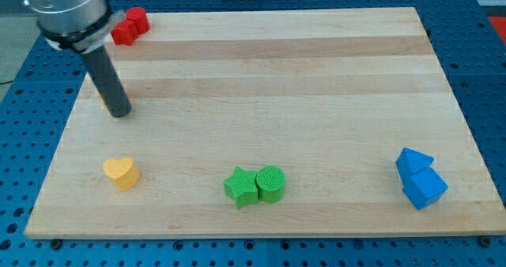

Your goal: Move the triangle to the top of the green star

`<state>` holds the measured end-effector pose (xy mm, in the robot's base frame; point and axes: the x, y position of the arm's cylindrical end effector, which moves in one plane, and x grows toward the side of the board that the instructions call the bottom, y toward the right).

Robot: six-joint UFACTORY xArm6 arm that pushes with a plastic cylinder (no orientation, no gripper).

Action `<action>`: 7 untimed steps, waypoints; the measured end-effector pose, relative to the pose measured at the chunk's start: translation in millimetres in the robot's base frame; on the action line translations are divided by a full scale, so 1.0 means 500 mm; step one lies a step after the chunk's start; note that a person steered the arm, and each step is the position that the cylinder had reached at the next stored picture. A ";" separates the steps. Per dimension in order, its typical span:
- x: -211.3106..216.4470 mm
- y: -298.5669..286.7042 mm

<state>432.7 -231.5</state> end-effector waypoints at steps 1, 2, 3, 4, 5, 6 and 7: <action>-0.006 -0.016; 0.030 0.008; 0.073 0.139; 0.157 0.260; 0.253 0.273; 0.261 0.204; 0.263 0.145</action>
<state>564.1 -159.2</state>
